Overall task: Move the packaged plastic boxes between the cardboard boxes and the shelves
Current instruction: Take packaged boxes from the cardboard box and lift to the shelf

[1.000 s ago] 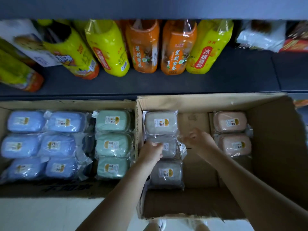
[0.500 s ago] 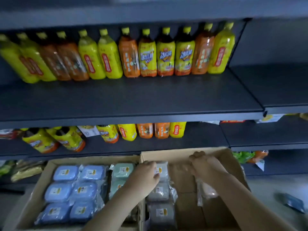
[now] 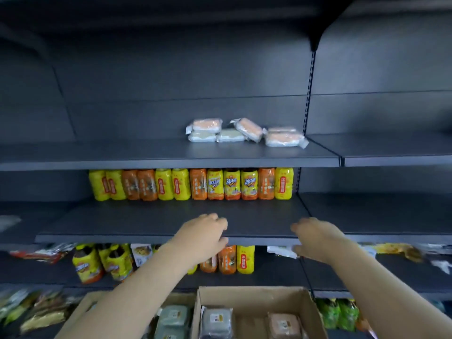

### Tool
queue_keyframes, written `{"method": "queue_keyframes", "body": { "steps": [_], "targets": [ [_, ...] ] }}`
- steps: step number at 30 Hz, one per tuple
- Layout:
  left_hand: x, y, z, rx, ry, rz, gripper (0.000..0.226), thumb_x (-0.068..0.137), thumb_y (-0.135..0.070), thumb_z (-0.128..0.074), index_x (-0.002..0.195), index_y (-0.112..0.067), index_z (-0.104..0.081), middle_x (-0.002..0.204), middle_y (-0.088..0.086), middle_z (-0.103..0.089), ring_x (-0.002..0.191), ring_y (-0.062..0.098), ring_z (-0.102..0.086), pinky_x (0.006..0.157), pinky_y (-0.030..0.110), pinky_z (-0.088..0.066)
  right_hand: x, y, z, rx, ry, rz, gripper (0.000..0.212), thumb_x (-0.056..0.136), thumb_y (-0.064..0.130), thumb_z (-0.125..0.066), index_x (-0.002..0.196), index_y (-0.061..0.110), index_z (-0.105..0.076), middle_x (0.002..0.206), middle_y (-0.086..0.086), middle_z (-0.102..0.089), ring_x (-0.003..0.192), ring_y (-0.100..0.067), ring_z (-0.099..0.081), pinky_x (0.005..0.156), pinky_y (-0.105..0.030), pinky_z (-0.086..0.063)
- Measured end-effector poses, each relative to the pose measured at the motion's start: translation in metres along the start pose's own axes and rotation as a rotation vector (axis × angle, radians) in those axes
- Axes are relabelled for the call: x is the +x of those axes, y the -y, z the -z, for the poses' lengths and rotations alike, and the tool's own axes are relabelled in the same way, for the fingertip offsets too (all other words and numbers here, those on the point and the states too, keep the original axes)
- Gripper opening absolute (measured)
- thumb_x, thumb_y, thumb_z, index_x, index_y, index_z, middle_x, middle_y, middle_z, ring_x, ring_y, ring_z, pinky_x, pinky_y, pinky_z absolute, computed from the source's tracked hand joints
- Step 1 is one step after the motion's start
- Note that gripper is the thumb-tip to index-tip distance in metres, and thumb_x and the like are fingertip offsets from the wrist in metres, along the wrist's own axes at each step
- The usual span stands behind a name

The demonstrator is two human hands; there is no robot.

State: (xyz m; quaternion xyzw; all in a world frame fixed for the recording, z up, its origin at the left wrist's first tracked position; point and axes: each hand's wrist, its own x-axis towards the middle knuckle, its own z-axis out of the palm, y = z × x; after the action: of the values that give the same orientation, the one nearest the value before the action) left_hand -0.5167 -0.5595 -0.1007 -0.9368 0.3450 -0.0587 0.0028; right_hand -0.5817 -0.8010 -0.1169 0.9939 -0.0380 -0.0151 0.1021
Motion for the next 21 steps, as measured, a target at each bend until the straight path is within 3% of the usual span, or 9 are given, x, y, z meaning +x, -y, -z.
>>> {"method": "queue_keyframes", "body": {
  "steps": [11, 15, 21],
  "targets": [
    [0.022, 0.024, 0.137, 0.244, -0.241, 0.013, 0.035, 0.098, -0.039, -0.038, 0.118, -0.015, -0.052, 0.117, 0.004, -0.053, 0.114, 0.023, -0.048, 0.085, 0.038, -0.046, 0.006, -0.012, 0.142, 0.136, -0.244, -0.083, 0.045, 0.086, 0.043, -0.056, 0.122, 0.016, -0.055, 0.121, -0.005, -0.057, 0.111, -0.023, -0.053, 0.089, -0.035, -0.048],
    [0.054, 0.071, 0.149, 0.277, -0.246, 0.05, 0.033, 0.098, -0.038, -0.037, 0.113, -0.015, -0.055, 0.117, 0.003, -0.057, 0.111, 0.023, -0.051, 0.085, 0.039, -0.049, 0.048, -0.004, 0.183, 0.1, -0.318, -0.092, 0.049, 0.087, 0.046, -0.057, 0.126, 0.016, -0.053, 0.125, -0.004, -0.055, 0.115, -0.023, -0.051, 0.093, -0.034, -0.045],
    [0.129, 0.167, 0.15, 0.289, -0.24, 0.087, 0.035, 0.098, -0.038, -0.035, 0.116, -0.014, -0.053, 0.116, 0.004, -0.056, 0.11, 0.023, -0.05, 0.083, 0.038, -0.049, 0.148, 0.009, 0.218, 0.118, -0.35, -0.18, 0.051, 0.083, 0.054, -0.056, 0.117, 0.016, -0.057, 0.119, -0.005, -0.058, 0.107, -0.025, -0.054, 0.087, -0.036, -0.048]
  ]
}}
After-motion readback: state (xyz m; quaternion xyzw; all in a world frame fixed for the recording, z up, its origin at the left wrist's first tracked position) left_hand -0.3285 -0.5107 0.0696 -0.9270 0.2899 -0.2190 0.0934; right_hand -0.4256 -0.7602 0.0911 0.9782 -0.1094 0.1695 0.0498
